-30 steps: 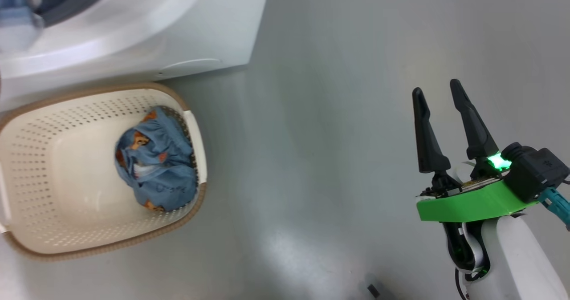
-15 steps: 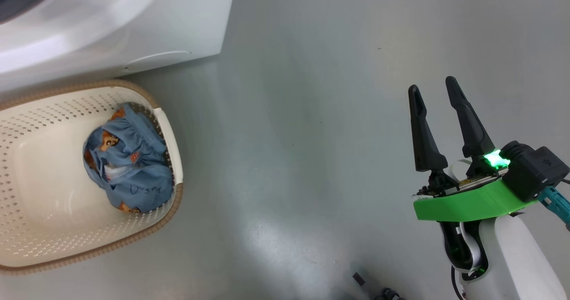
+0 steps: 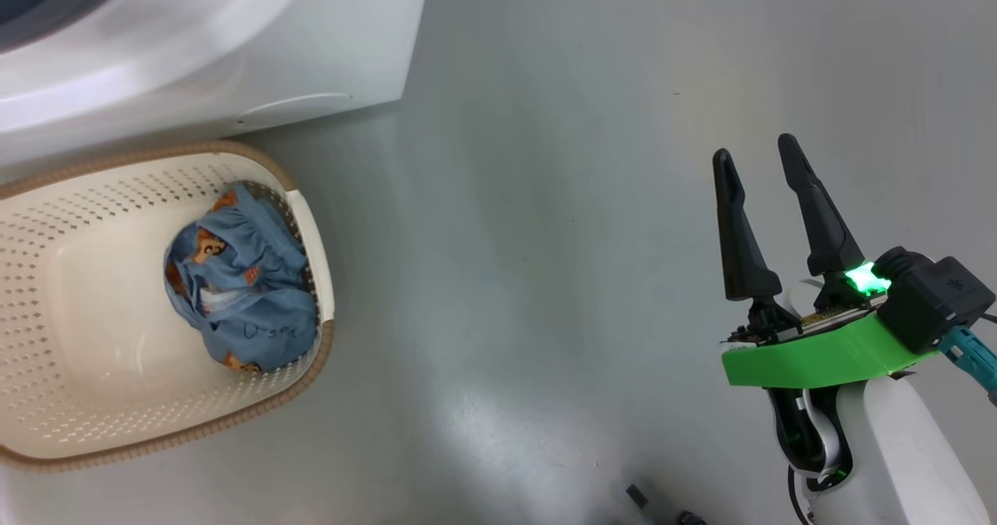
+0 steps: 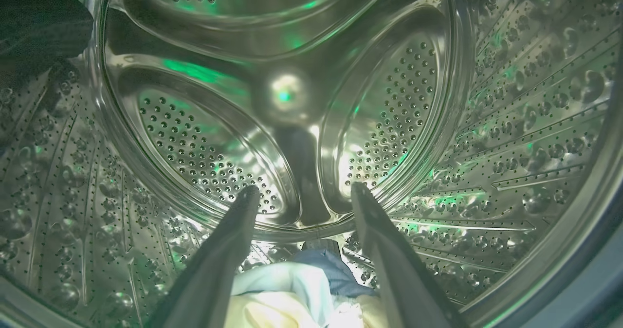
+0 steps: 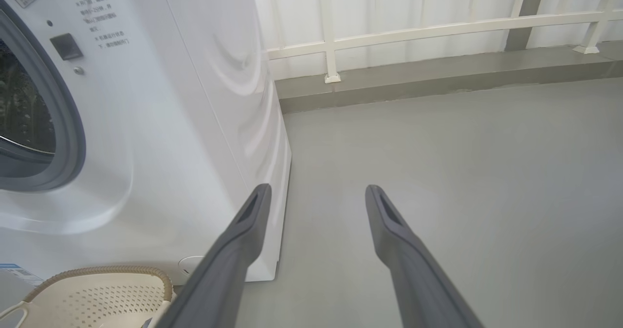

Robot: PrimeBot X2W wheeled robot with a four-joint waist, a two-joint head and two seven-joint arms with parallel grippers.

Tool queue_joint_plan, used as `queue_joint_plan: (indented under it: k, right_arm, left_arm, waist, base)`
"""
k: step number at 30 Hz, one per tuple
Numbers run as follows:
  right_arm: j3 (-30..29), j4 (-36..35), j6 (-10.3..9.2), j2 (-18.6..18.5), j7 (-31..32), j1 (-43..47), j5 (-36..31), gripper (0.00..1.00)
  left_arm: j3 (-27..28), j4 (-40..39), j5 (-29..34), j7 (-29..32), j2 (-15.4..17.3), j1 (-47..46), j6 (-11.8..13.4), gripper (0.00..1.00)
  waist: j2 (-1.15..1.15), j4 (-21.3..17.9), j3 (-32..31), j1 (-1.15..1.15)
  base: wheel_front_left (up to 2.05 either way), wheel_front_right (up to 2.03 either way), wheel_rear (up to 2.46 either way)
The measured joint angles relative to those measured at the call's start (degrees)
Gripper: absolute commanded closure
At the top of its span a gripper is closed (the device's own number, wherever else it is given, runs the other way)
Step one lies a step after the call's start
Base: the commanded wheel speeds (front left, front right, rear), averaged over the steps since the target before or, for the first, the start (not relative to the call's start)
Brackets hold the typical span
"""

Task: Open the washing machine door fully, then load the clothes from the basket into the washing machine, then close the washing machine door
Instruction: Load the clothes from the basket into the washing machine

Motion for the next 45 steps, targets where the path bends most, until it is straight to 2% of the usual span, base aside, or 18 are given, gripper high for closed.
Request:
queue_joint_plan:
  k: [9,23,45]
  right_arm:
    - [-0.67,0.02,0.0,-0.05,0.0,-0.14,-1.01,0.0]
    - [-2.13,0.64,0.0,-2.9,0.0,0.05,-1.48,0.0]
    - [-3.9,2.88,0.0,-5.77,0.0,7.58,-1.42,0.0]
  left_arm:
    - [3.43,-3.3,1.41,0.0,-2.96,6.36,-0.8,0.0]
    - [7.23,-12.01,1.36,0.01,-10.56,23.64,-1.92,0.0]
    - [4.8,-20.4,1.2,0.02,-16.07,46.73,-1.93,0.0]
  waist:
    - [0.0,0.89,-1.88,0.0]
    - [0.0,4.52,-7.33,0.0]
    - [0.0,9.23,-18.61,-0.01]
  base:
    - [0.0,0.0,0.0]
    - [0.0,0.0,0.0]
    - [0.0,0.0,0.0]
